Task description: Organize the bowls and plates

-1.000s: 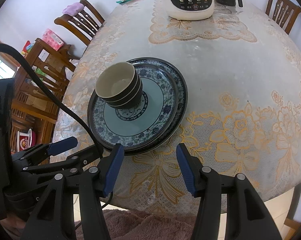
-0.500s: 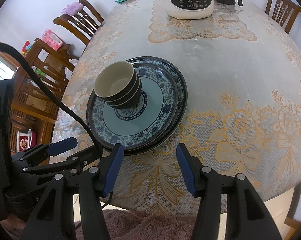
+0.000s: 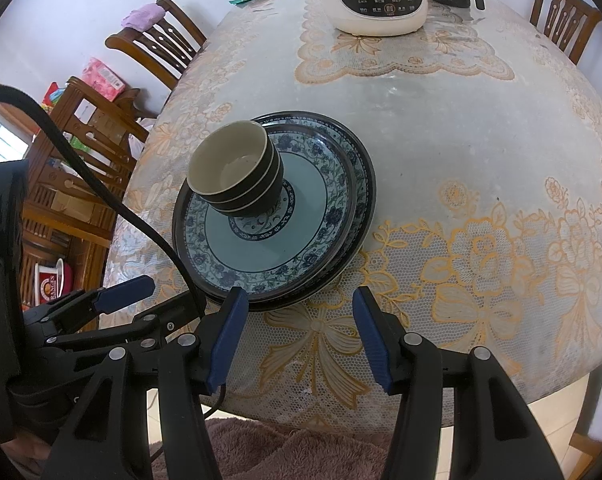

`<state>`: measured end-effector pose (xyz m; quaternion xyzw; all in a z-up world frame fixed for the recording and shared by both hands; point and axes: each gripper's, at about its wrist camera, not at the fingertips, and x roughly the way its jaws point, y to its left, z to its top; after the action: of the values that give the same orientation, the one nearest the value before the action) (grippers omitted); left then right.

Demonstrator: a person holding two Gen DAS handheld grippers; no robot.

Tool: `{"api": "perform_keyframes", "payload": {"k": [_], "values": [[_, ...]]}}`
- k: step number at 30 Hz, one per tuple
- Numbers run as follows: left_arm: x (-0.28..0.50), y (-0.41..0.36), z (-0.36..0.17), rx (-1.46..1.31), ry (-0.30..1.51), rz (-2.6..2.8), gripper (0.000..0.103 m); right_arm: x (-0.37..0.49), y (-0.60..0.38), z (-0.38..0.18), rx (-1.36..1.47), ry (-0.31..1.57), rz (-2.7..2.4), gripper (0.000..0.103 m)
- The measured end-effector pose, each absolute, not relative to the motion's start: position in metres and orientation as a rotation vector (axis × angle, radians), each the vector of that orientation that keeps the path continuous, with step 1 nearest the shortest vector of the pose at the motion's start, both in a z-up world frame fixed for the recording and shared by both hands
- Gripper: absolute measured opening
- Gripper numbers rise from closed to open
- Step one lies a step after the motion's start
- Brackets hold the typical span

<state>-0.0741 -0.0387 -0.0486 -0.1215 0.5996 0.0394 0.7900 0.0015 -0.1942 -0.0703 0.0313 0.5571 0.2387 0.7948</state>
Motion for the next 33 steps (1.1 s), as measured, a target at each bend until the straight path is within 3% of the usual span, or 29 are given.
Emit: {"api": "perform_keyframes", "payload": {"k": [33], "values": [[-0.0728,-0.0344,-0.0518,-0.262,1.300,0.086,0.066,0.0020,-0.1917,-0.0734,0.069,1.208,0.512,0.056]]}}
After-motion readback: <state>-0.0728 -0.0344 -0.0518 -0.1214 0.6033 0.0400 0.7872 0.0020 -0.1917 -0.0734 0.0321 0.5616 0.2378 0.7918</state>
